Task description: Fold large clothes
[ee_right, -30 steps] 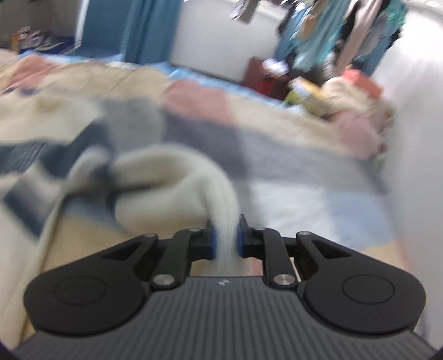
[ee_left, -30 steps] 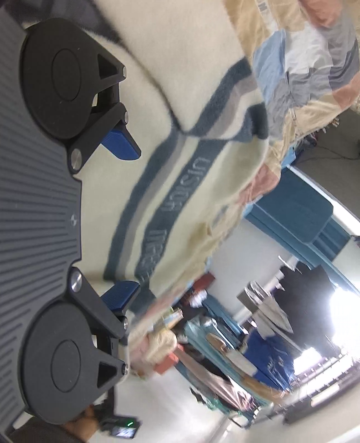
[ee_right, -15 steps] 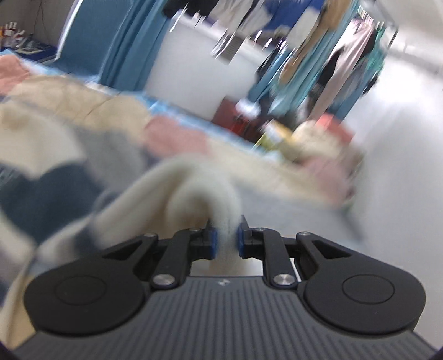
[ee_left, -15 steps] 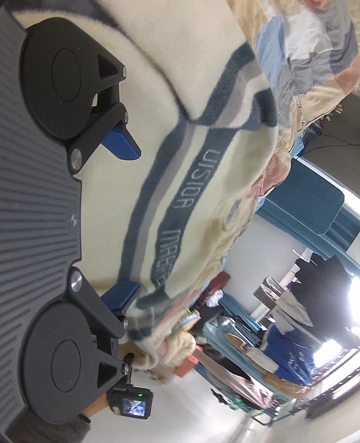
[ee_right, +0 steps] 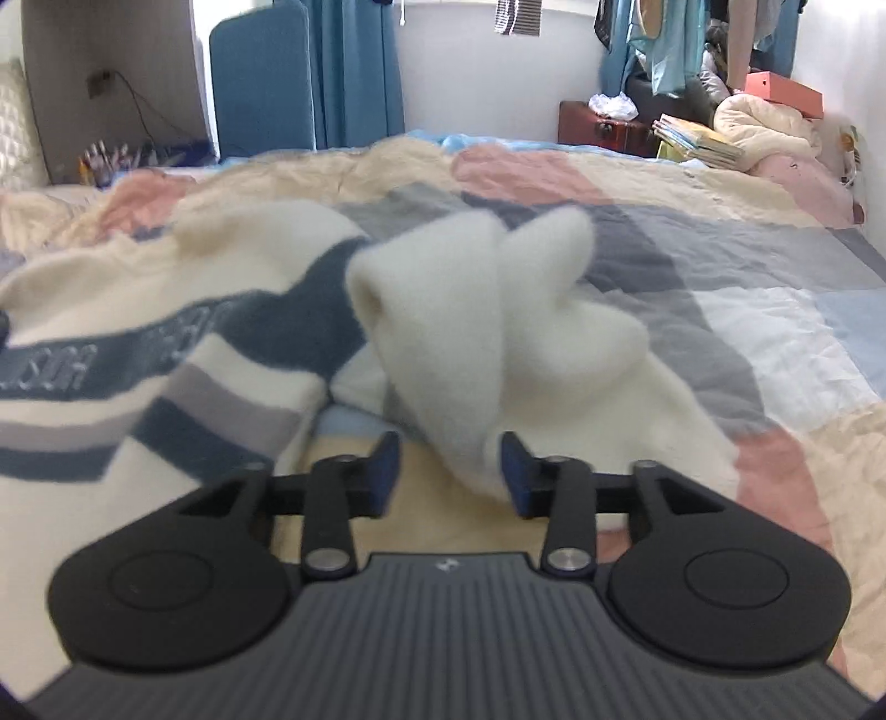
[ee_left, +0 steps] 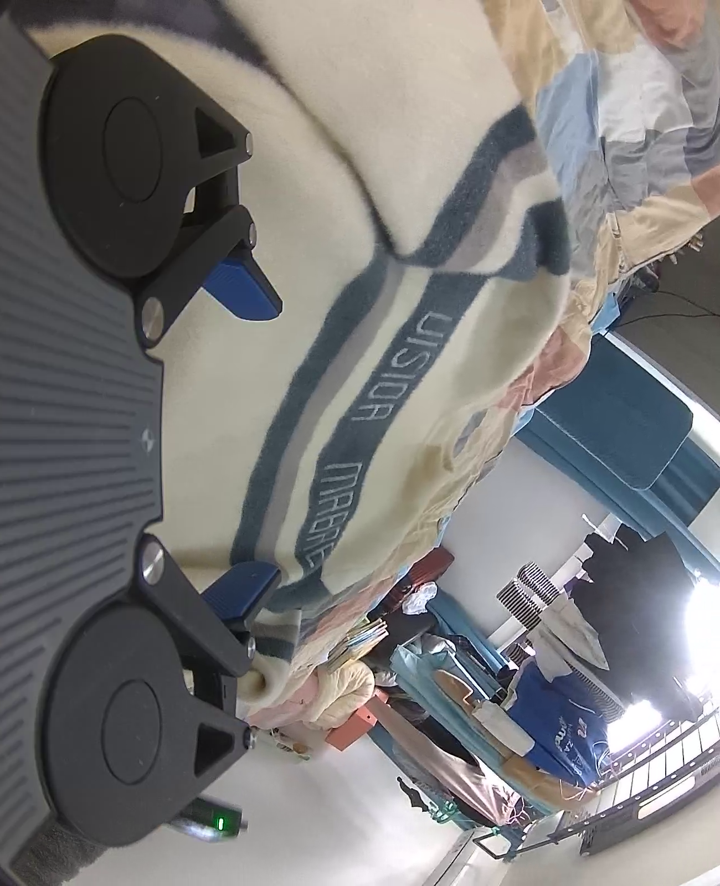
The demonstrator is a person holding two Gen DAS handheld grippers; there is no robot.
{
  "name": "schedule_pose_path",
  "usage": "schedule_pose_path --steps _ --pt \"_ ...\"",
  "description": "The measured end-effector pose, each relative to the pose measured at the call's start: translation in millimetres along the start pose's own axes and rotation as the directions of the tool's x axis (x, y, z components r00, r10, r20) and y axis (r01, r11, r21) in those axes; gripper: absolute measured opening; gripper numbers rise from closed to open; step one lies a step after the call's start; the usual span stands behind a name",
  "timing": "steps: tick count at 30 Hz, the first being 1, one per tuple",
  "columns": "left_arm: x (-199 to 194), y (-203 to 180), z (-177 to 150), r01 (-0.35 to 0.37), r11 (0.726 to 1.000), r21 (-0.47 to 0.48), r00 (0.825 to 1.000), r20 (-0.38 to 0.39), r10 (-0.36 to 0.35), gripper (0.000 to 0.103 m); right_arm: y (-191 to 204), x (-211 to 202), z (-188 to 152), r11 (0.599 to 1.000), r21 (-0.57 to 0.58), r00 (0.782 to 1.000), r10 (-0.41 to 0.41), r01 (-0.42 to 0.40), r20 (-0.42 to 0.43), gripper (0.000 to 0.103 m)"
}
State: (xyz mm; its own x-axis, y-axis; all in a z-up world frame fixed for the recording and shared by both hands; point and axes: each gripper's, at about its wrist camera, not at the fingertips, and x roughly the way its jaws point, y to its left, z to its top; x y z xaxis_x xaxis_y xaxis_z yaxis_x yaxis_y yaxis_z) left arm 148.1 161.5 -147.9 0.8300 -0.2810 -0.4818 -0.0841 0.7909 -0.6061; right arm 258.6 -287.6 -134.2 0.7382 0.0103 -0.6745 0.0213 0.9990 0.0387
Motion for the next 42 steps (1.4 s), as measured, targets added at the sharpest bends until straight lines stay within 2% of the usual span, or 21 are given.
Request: schedule_pose_path --steps 1,4,7,11,16,18,20,21,23,24,25,26,27,28,30,33,34,36,37,39,42 --pt "-1 0 0 -0.004 1.0 0.002 1.0 -0.006 0.004 0.096 -7 -10 2 0.999 0.036 0.999 0.008 -0.009 0.031 0.063" --pt "-2 0 -1 -0.006 1.0 0.006 1.0 -0.008 0.006 0.096 -32 -19 8 0.979 0.204 0.997 0.012 -0.027 0.078 0.063" --pt "-3 -2 -1 -0.009 1.0 0.018 1.0 -0.011 0.009 0.096 -58 -29 9 0.923 0.38 0.993 0.011 -0.057 0.121 0.063" --pt "-3 -5 -4 -0.012 0.999 0.03 1.0 -0.02 0.012 0.096 -83 -35 -3 0.846 0.534 0.989 -0.075 -0.005 0.128 0.063" --pt "2 -6 -4 -0.028 0.999 0.036 0.999 -0.023 0.029 0.096 -126 -10 -34 0.636 0.77 0.994 -0.111 0.053 0.023 0.065" --pt "5 -5 -5 -0.034 0.999 0.034 0.999 -0.033 0.036 0.096 -142 5 -51 0.527 0.845 0.994 -0.105 0.085 -0.034 0.066" --pt "7 -4 -5 -0.041 0.999 0.034 0.998 -0.039 0.042 0.096 -152 15 -65 0.428 0.901 0.997 -0.069 0.065 -0.039 0.065" --pt "8 -4 -5 -0.044 0.998 0.035 0.998 -0.041 0.046 0.096 -154 19 -70 0.402 0.915 0.999 -0.049 0.04 -0.022 0.065" --pt "9 -3 -6 -0.05 0.998 0.036 0.998 -0.045 0.052 0.096 -155 30 -70 0.41 0.912 1.0 0.006 -0.013 0.012 0.064" --pt "11 -3 -6 -0.054 0.998 0.037 0.997 -0.048 0.056 0.096 -155 34 -68 0.426 0.905 1.0 0.01 -0.011 0.007 0.057" --pt "11 -2 -6 -0.058 0.998 0.04 0.997 -0.053 0.06 0.096 -153 38 -65 0.451 0.892 1.0 0.007 -0.002 -0.002 0.047" --pt "12 -1 -5 -0.066 0.997 0.036 0.996 -0.053 0.068 0.096 -151 43 -61 0.487 0.873 1.0 0.013 0.007 -0.016 0.041" --pt "11 2 -3 -0.073 0.997 0.022 0.996 -0.046 0.074 0.096 -152 49 -55 0.533 0.846 0.999 0.02 0.024 -0.041 0.028" --pt "10 5 -2 -0.079 0.997 0.004 0.996 -0.039 0.079 0.096 -149 53 -51 0.575 0.817 0.998 0.014 0.042 -0.061 0.023" --pt "9 12 2 -0.091 0.995 -0.036 0.995 -0.032 0.09 0.096 -154 52 -48 0.597 0.801 0.999 0.004 0.03 -0.041 0.016" --pt "10 21 5 -0.104 0.991 -0.086 0.994 -0.039 0.101 0.096 -160 38 -42 0.626 0.778 0.996 -0.088 0.053 0.002 0.014" --pt "10 22 6 -0.115 0.99 -0.087 0.993 -0.039 0.112 0.096 -162 33 -38 0.66 0.745 0.99 -0.142 0.099 -0.007 0.013" --pt "9 21 7 -0.143 0.987 -0.071 0.99 -0.025 0.141 0.096 -162 24 -32 0.722 0.661 0.965 -0.263 0.204 -0.01 0.013" --pt "9 20 8 -0.148 0.987 -0.062 0.989 -0.02 0.147 0.096 -166 18 -32 0.73 0.639 0.949 -0.317 0.243 0.0 0.013" --pt "8 18 7 -0.148 0.988 -0.048 0.989 -0.016 0.147 0.096 -179 5 -35 0.716 0.627 0.909 -0.416 0.308 0.028 0.013" --pt "11 14 6 -0.152 0.988 -0.023 0.988 -0.021 0.152 0.096 -202 -14 -51 0.658 0.637 0.831 -0.554 0.402 0.047 0.013"
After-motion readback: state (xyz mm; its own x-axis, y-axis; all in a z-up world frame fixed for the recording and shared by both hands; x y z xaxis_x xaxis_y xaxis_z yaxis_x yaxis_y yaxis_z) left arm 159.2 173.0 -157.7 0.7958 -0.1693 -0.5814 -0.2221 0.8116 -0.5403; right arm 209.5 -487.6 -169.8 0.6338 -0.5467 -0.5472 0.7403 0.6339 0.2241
